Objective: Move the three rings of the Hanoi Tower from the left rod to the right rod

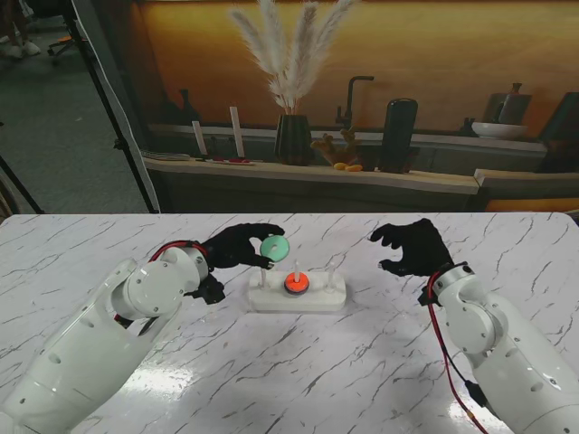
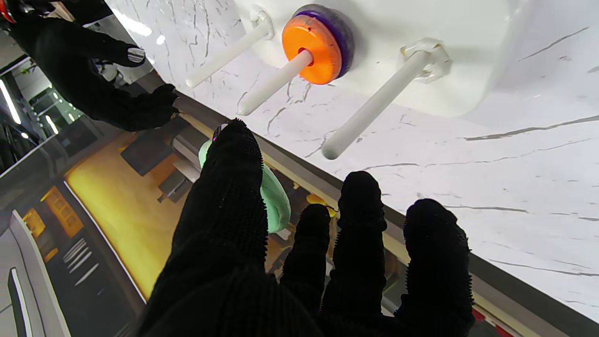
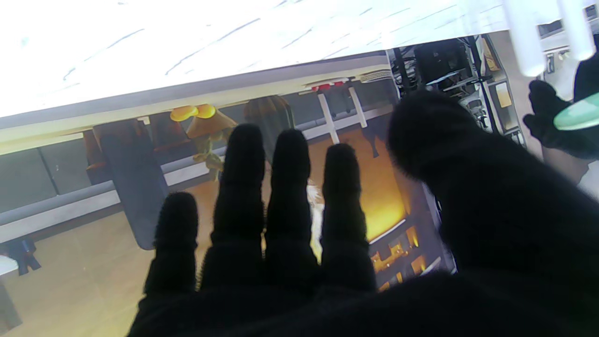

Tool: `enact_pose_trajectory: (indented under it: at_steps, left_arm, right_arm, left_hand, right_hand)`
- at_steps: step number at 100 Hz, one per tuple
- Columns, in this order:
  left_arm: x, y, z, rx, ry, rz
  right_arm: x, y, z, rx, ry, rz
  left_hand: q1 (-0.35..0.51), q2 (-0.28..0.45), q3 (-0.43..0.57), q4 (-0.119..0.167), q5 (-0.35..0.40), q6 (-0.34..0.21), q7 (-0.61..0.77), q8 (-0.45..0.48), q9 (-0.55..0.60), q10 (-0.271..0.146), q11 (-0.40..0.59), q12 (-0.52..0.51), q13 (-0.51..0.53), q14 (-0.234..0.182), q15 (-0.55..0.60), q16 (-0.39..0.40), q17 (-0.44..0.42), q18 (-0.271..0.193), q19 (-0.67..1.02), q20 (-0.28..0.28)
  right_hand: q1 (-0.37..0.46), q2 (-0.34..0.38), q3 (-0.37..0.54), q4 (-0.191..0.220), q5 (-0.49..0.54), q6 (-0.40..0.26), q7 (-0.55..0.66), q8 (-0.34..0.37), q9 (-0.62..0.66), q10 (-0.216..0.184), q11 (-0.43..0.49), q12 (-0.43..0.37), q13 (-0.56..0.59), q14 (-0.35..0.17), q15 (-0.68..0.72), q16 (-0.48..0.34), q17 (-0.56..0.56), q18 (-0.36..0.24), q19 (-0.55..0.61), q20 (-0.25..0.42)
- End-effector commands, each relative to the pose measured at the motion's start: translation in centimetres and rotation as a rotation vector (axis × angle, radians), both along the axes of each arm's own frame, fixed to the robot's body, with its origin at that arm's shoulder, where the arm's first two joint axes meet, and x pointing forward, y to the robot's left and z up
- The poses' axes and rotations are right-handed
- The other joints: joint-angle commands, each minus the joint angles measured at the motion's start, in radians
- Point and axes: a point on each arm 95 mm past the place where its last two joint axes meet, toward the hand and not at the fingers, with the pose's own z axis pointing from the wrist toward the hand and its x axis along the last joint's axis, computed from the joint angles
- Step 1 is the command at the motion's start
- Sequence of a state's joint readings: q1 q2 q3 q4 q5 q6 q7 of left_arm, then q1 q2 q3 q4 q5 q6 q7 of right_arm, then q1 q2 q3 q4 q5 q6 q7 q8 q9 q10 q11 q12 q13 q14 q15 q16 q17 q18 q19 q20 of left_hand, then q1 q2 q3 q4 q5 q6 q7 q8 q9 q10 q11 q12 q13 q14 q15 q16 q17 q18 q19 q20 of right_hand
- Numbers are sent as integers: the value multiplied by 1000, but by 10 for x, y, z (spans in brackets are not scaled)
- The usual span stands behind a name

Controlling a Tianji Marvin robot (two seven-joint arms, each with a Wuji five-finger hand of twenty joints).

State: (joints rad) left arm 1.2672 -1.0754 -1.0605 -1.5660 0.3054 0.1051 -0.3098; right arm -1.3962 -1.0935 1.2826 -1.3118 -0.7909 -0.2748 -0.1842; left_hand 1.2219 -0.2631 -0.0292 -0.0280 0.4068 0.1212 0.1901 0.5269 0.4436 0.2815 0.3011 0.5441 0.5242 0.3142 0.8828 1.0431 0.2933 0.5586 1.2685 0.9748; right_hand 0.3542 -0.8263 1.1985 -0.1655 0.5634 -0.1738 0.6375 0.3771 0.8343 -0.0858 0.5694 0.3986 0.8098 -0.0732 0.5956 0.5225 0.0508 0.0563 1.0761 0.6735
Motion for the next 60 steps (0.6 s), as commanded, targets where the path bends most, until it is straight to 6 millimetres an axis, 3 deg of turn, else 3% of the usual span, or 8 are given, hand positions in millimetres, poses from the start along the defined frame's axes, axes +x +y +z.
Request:
enact_pose_trajectory:
  at_steps: [1, 60]
  left_arm:
    - [4, -10, 6, -24, -9, -38]
    - [15, -56, 0, -50, 29, -115]
  right_arm:
    - [-4, -3, -9, -6, 25, -9]
    - [-3, -21, -9, -54, 24, -48]
  left_hand:
    - [69, 150, 76, 25, 117, -93, 108, 58, 19, -4, 8, 13, 22, 0, 30, 24, 8, 48, 63, 26]
    - [69, 149, 75, 24, 118, -95, 108, 60, 19, -6, 9, 14, 22, -2, 35, 30, 13, 47, 66, 43]
  right_hand:
    - [-8, 9, 4, 42, 19, 13, 4, 13, 11, -10, 18, 8, 14, -7, 12, 8, -7, 310, 20, 18]
    - [-5, 8, 5, 42, 15, 9, 5, 13, 12, -15, 18, 8, 14, -9, 11, 8, -8, 313, 19, 17]
